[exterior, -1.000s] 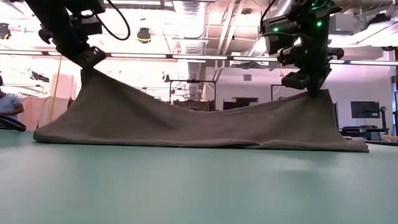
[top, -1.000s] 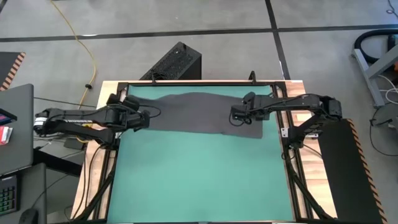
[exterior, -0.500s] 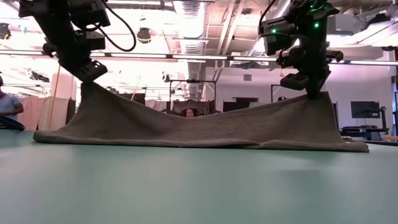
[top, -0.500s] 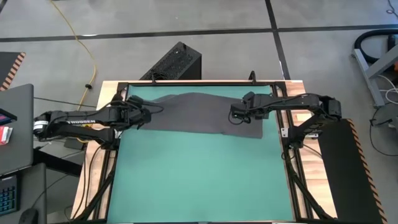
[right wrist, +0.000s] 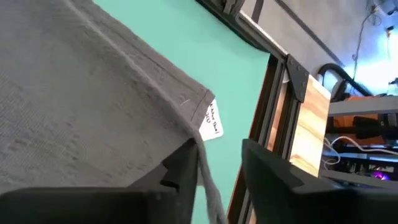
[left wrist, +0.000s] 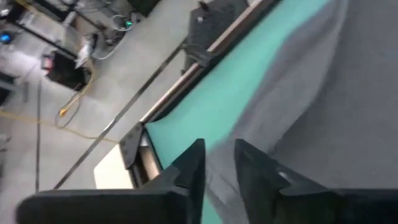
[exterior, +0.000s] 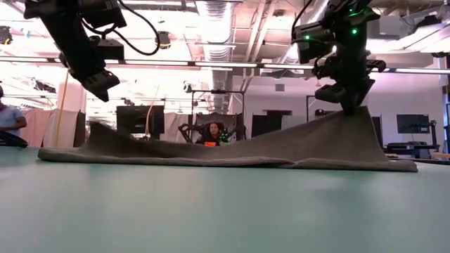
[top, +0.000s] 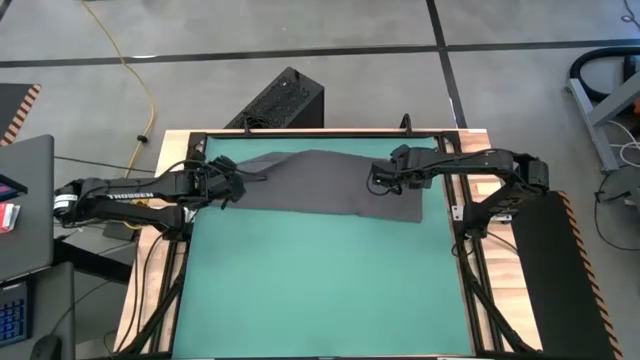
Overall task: Roll towel
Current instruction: Roll the gray towel
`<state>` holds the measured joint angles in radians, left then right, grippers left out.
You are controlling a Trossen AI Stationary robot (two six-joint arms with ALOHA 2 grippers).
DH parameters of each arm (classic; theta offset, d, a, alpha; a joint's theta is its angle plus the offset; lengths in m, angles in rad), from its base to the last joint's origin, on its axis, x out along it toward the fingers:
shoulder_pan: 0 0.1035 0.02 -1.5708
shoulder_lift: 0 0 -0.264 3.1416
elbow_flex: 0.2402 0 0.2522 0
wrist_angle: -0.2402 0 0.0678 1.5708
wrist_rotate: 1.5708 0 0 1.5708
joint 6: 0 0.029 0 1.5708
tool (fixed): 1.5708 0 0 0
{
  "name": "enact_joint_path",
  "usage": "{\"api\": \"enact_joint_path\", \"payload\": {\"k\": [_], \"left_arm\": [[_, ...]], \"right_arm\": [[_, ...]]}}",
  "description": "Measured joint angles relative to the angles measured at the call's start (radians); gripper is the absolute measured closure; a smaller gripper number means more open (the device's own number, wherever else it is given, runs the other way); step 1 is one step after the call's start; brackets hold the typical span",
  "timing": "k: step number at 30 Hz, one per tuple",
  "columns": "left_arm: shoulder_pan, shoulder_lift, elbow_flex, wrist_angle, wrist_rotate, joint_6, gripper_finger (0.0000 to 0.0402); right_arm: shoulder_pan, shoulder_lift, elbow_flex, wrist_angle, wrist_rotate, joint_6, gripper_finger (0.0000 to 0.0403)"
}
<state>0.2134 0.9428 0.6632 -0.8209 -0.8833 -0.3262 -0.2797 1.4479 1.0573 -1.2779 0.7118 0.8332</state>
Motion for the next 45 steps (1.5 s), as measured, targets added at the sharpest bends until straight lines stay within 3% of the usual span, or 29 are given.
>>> {"api": "enact_joint_path", "payload": {"k": [6, 9, 11, 15, 18, 21, 25, 28, 40, 45], "left_arm": [[0.000, 0.000, 0.000, 0.018, 0.005, 0.046, 0.0240], [0.000, 0.000, 0.005, 0.017, 0.010, 0.063, 0.0221], [0.000, -0.003, 0.010, 0.037, 0.142, 0.110, 0.0218], [-0.028, -0.001, -0.009, 0.090, 0.587, 0.213, 0.0231], [-0.095, 0.007, -0.034, 0.139, 0.708, 0.271, 0.0245], [-0.170, 0.006, -0.046, 0.163, 0.703, 0.302, 0.0249], [-0.247, 0.006, -0.046, 0.160, 0.581, 0.276, 0.0250], [-0.280, 0.017, -0.046, 0.168, 0.557, 0.317, 0.0249], [-0.289, 0.195, -0.046, 0.220, 0.605, 0.363, 0.0212], [-0.282, 0.285, -0.046, 0.286, 0.554, 0.402, 0.0211]], "right_arm": [[-0.029, 0.000, 0.000, 0.004, 0.006, -0.008, 0.0207], [-0.039, 0.000, 0.000, 0.005, 0.053, -0.038, 0.0201], [-0.042, 0.000, 0.000, 0.016, 0.050, -0.080, 0.0201], [0.029, -0.001, 0.000, 0.038, -0.065, -0.283, 0.0208], [0.145, -0.007, -0.037, 0.125, -0.171, -0.452, 0.0212], [0.284, -0.023, -0.106, 0.225, -0.246, -0.505, 0.0215], [0.444, -0.026, -0.159, 0.248, -0.242, -0.408, 0.0215], [0.508, -0.028, -0.196, 0.302, -0.237, -0.346, 0.0213], [0.541, -0.027, -0.327, 0.466, -0.318, -0.333, 0.0213], [0.521, -0.027, -0.385, 0.507, -0.317, -0.333, 0.0215]]}}
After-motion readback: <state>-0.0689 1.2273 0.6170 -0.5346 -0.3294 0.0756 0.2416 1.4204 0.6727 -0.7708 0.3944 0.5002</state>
